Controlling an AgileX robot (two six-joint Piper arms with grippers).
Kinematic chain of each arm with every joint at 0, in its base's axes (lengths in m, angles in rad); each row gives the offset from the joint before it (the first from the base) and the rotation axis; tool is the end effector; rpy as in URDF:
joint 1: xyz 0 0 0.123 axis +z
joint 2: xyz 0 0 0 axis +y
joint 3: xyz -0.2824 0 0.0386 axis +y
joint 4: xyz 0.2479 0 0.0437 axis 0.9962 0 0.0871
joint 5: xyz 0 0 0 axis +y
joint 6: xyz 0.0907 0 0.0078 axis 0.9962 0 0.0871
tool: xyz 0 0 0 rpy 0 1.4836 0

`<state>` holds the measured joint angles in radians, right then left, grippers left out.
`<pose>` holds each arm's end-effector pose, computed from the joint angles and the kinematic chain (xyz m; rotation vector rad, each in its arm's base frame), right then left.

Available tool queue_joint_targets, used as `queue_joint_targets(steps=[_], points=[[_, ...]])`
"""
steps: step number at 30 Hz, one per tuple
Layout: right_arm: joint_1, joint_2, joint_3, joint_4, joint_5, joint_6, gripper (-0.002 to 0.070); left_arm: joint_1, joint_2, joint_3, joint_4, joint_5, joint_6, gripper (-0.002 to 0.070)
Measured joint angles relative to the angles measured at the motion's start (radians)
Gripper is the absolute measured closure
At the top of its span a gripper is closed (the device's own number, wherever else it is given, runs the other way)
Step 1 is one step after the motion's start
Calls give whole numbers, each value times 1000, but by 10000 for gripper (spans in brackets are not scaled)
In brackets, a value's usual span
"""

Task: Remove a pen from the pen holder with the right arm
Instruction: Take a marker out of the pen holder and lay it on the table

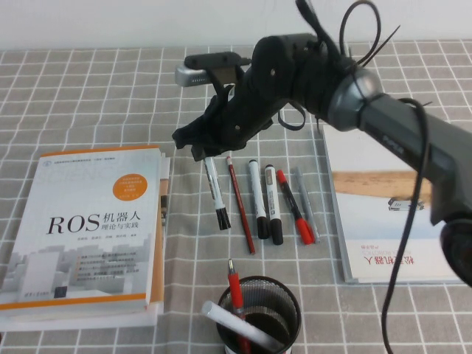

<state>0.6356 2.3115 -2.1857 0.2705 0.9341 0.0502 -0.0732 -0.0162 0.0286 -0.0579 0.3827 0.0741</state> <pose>0.4082 0.3255 0.2450 -0.6333 2.5269 0.5990 0.0519 -0.0058 0.1700 0.1027 1.8756 -0.0566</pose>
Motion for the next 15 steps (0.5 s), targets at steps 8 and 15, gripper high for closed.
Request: queue_joint_targets(steps=[8,15], points=[[-17,86,-62,12,20,7,583,0,0,0,0,0,0,678],[-27,99,-62,11,2,7,583,0,0,0,0,0,0,678]])
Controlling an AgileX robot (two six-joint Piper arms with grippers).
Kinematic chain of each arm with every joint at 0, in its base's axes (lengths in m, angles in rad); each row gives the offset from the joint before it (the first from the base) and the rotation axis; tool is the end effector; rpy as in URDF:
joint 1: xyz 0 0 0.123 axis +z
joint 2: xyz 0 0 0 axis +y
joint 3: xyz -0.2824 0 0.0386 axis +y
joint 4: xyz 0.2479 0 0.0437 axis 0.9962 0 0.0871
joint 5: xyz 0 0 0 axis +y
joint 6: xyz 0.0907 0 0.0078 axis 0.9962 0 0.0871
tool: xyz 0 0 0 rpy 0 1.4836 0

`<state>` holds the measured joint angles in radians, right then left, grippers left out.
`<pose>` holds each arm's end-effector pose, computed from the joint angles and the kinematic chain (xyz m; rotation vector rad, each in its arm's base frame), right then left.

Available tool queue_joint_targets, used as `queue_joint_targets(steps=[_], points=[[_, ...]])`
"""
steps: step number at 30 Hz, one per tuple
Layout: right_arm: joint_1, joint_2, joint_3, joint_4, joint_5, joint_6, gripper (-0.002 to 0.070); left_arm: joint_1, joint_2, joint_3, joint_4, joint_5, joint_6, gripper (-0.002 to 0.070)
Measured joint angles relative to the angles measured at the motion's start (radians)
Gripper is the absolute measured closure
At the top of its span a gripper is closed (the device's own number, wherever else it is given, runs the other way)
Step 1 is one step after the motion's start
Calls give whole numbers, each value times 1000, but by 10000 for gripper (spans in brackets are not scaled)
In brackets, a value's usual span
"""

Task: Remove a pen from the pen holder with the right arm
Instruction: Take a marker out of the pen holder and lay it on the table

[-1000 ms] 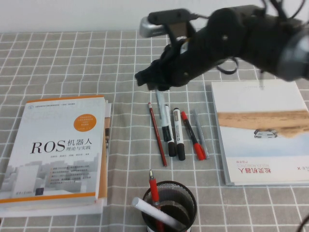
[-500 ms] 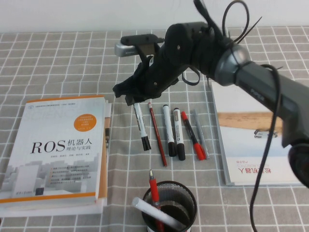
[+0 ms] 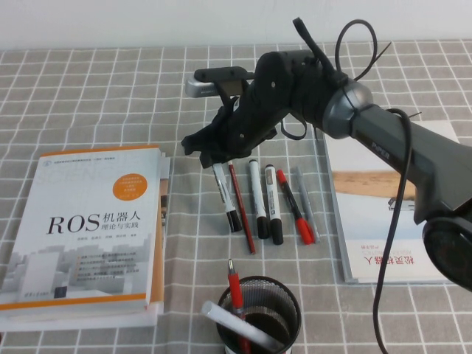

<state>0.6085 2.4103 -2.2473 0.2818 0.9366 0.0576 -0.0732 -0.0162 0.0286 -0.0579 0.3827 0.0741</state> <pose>0.4281 0.3232 0.2114 -0.5876 2.5768 0.5925 0.0519 -0.0058 0.1700 0.1027 1.8756 -0.0566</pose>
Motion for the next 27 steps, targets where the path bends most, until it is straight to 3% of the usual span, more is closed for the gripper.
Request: queue_joint_targets(steps=[3,10,15,20,24,27], points=[[-2,4,0,0,-11,0,556,0,0,0,0,0,0,678],[-4,9,0,-4,-17,0,405,0,0,0,0,0,0,678],[-10,5,0,-8,-12,0,388,0,0,0,0,0,0,678],[-12,-49,0,-45,80,0,462,0,0,0,0,0,0,678],[-4,-149,48,-77,122,-12,617,0,0,0,0,0,0,678],[-1,-251,130,-88,124,-21,668,0,0,0,0,0,0,678]])
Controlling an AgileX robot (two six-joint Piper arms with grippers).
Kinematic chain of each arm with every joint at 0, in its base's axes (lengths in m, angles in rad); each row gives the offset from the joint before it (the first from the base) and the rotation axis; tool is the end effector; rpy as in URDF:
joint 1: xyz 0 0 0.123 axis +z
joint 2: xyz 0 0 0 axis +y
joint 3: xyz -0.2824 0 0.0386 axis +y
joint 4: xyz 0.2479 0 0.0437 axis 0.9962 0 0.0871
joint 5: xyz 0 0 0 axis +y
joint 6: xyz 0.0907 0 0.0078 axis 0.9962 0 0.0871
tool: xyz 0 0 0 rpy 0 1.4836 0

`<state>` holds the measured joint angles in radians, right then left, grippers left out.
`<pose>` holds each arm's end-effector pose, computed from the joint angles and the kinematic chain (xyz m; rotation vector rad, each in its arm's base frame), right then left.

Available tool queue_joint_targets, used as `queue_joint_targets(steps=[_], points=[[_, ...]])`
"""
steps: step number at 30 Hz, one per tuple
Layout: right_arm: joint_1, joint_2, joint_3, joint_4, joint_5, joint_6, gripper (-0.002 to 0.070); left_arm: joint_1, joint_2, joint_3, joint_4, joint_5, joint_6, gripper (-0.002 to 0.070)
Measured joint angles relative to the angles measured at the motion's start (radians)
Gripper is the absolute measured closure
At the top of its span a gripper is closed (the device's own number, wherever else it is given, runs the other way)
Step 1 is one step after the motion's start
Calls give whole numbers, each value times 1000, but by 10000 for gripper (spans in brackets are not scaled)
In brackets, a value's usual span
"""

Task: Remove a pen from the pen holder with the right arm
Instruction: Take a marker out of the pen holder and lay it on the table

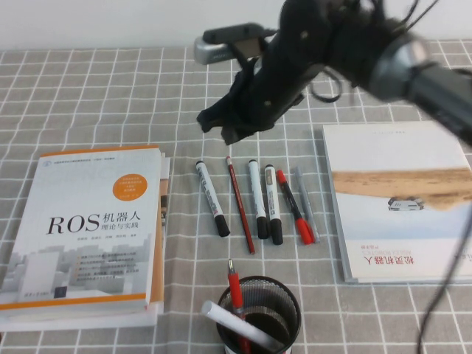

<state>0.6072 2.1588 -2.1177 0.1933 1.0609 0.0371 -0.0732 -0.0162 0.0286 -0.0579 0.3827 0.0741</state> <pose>0.3905 0.2899 0.2941 -0.6822 2.5450 0.4832 0.0519 -0.0058 0.1700 0.1027 1.8756 -0.0566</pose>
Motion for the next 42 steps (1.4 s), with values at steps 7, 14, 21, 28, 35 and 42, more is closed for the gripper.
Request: queue_joint_targets(steps=[7,14,21,28,35,42], points=[[4,-327,393,-40,-140,-4,687,0,0,0,0,0,0,678],[8,-685,773,-85,-234,-4,688,0,0,0,0,0,0,678],[8,-966,1009,-72,-215,-4,688,0,0,0,0,0,0,678],[8,-1072,1075,-75,-14,-4,688,0,0,0,0,0,0,678],[8,-1085,1079,-131,38,-4,688,0,0,0,0,0,0,678],[-71,-1175,1201,-178,-157,-4,688,0,0,0,0,0,0,678]])
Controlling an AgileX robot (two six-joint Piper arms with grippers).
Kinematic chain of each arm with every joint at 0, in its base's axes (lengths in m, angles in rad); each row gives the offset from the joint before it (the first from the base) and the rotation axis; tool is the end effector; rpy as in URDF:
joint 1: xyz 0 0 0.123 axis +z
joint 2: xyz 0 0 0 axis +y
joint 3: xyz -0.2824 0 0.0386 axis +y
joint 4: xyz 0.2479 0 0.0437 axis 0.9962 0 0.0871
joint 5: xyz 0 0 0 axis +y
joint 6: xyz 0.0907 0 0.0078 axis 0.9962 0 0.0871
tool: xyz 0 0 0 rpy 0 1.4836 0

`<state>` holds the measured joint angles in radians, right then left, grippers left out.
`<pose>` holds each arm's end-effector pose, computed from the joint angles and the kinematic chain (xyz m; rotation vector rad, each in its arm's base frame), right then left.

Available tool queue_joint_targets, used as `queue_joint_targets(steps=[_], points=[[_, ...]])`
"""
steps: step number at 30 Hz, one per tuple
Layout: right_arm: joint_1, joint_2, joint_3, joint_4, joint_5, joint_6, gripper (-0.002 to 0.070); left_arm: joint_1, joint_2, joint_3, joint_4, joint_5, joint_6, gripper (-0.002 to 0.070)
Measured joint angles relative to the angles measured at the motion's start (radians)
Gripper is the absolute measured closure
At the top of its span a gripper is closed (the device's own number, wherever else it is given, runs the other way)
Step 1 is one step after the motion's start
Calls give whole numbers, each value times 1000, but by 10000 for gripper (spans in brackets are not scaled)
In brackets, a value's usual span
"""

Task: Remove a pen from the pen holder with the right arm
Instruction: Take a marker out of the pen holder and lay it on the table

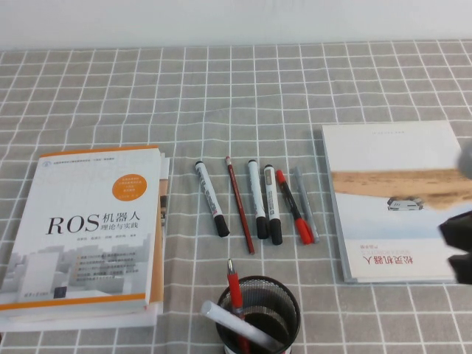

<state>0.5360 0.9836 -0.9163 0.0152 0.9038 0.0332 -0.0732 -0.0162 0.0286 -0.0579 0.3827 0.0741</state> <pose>0.1573 0.0947 0.3359 -0.6091 2.3972 0.2665 0.0519 -0.0058 0.1700 0.1027 1.8756 -0.0566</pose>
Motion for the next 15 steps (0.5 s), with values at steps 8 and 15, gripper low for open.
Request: queue_joint_targets(steps=[8,15], points=[[-274,-291,448,-4,-520,0,688,0,0,0,0,0,0,678],[-468,-596,778,-4,-726,0,688,0,0,0,0,0,0,678]])
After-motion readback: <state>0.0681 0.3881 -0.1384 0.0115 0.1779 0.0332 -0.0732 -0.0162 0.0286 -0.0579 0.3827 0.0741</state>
